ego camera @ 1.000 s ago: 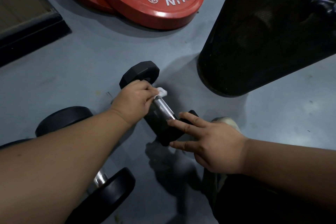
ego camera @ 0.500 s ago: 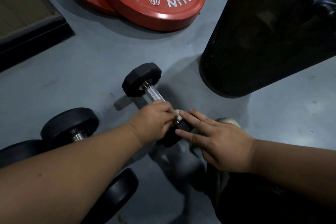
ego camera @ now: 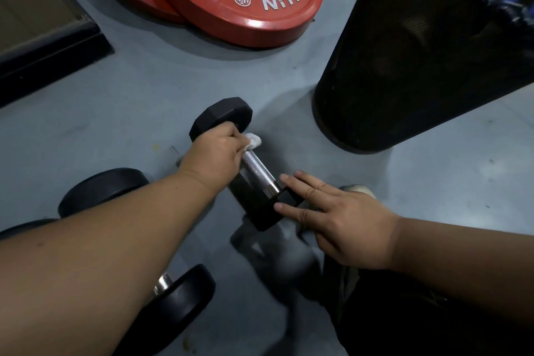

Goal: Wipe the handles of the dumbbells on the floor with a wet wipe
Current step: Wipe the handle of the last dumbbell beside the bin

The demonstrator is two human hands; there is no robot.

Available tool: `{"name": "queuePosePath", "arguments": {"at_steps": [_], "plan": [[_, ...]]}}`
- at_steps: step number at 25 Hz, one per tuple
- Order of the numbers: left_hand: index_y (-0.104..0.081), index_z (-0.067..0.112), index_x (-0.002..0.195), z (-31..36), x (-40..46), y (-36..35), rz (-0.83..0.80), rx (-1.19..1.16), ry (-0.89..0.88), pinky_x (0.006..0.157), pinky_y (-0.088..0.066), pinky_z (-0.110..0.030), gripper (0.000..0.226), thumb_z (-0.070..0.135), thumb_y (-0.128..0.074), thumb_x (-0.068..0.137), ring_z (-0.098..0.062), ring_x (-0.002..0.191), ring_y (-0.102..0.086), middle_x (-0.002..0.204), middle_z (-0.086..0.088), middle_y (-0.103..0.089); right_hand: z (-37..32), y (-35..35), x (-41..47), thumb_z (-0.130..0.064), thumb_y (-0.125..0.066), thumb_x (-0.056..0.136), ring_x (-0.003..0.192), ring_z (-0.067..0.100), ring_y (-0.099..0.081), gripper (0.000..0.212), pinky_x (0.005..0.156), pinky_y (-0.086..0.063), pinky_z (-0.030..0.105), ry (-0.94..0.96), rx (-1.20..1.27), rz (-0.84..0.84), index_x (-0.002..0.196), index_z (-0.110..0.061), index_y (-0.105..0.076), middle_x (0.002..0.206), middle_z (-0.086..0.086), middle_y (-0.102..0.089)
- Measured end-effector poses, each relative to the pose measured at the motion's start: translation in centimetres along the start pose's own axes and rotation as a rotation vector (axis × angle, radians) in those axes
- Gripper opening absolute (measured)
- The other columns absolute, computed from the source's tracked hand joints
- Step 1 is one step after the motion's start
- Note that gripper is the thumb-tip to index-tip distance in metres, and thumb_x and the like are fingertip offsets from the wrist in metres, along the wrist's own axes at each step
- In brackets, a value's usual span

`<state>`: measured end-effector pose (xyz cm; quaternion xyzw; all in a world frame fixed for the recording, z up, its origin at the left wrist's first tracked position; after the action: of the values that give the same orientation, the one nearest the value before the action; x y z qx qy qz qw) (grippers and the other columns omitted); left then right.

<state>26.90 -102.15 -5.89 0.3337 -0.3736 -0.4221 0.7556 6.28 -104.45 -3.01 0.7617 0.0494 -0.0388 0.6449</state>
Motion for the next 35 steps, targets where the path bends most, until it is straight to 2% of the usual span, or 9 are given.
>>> {"name": "queuePosePath", "arguments": {"at_steps": [2,5,8,12,15,18,22,29,35], "plan": [[-0.078,0.015,0.093,-0.3,0.0,0.2,-0.008,0.026,0.032,0.072,-0.057,-0.031,0.013,0.016,-0.068,0.085,-0.026,0.078,-0.067,0.09,-0.001,-0.065,0.2,0.1,-0.2,-0.028,-0.041,0.085,0.153,0.022,-0.025,0.07,0.08,-0.059,0.035,0.002,0.012,-0.003,0.154,-0.037,-0.038,0.169,0.002,-0.014],[-0.079,0.016,0.094,-0.1,-0.4,0.4,0.017,-0.014,0.086,0.074,-0.049,-0.021,0.011,0.015,-0.072,0.085,-0.021,0.08,-0.067,0.09,0.002,-0.065,0.6,0.0,-0.6,-0.028,-0.043,0.088,0.153,0.023,-0.024,0.067,0.085,-0.059,0.04,-0.009,0.055,0.008,0.155,-0.031,-0.038,0.169,0.008,-0.011],[-0.078,0.016,0.098,-0.1,-0.4,0.4,0.005,-0.06,0.125,0.078,-0.05,-0.022,0.013,0.016,-0.072,0.086,-0.02,0.084,-0.067,0.093,0.003,-0.066,0.9,-0.1,-0.8,-0.025,-0.044,0.086,0.153,0.022,-0.025,0.067,0.089,-0.058,0.042,-0.038,0.107,0.033,0.154,-0.031,-0.041,0.168,0.006,-0.017],[-0.078,0.015,0.098,2.0,-1.6,-0.6,-0.063,-0.092,-0.05,0.081,-0.057,-0.029,0.017,0.011,-0.072,0.083,-0.019,0.086,-0.068,0.094,0.003,-0.067,1.0,0.1,-0.6,-0.025,-0.043,0.085,0.151,0.021,-0.03,0.067,0.092,-0.057,0.036,-0.043,0.102,0.053,0.151,-0.034,-0.044,0.167,0.001,-0.023],[-0.078,0.016,0.099,3.6,-2.7,-1.6,-0.094,-0.181,-0.147,0.082,-0.053,-0.026,0.02,0.016,-0.062,0.087,-0.016,0.084,-0.065,0.09,0.003,-0.067,1.1,-0.1,-0.6,-0.025,-0.043,0.086,0.149,0.026,-0.034,0.066,0.09,-0.059,0.043,-0.06,0.119,0.05,0.151,-0.035,-0.044,0.167,-0.001,-0.023],[-0.077,0.01,0.096,5.8,-3.9,-2.9,-0.142,-0.195,-0.279,0.077,-0.053,-0.03,0.017,0.013,-0.064,0.087,-0.021,0.079,-0.063,0.085,-0.002,-0.065,1.0,-0.1,-0.4,-0.024,-0.044,0.085,0.147,0.029,-0.038,0.065,0.088,-0.059,0.043,-0.061,0.114,0.053,0.15,-0.034,-0.047,0.166,0.001,-0.026],[-0.077,0.009,0.094,5.8,-4.1,-2.8,-0.158,-0.195,-0.321,0.076,-0.054,-0.033,0.016,0.009,-0.065,0.084,-0.023,0.079,-0.063,0.085,-0.002,-0.066,0.6,-0.2,-0.4,-0.023,-0.046,0.083,0.147,0.031,-0.037,0.067,0.09,-0.059,0.045,-0.065,0.138,0.058,0.149,-0.034,-0.048,0.165,0.002,-0.027],[-0.079,0.013,0.094,3.6,-2.6,-1.1,-0.121,-0.139,-0.222,0.084,-0.048,-0.025,0.017,0.011,-0.068,0.082,-0.023,0.081,-0.063,0.085,-0.001,-0.068,0.0,0.0,-0.3,-0.025,-0.047,0.082,0.148,0.029,-0.036,0.068,0.095,-0.058,0.04,-0.055,0.109,0.029,0.149,-0.037,-0.047,0.166,-0.002,-0.025],[-0.079,0.019,0.099,1.1,-1.4,0.7,-0.056,-0.085,-0.112,0.08,-0.052,-0.031,0.027,0.027,-0.056,0.088,-0.023,0.08,-0.061,0.087,0.002,-0.069,-0.5,0.7,-0.1,-0.028,-0.043,0.079,0.142,0.029,-0.045,0.067,0.079,-0.059,0.032,-0.055,0.045,0.032,0.145,-0.038,-0.053,0.162,-0.001,-0.034]]}}
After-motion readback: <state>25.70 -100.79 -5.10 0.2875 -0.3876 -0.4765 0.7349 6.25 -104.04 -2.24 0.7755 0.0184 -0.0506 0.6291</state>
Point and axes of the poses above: each hand's wrist, its own x-axis towards the middle knuckle, its own y-axis out of the back of the hand, z = x × y, the point moved 9 cm from there along x, towards the middle knuckle
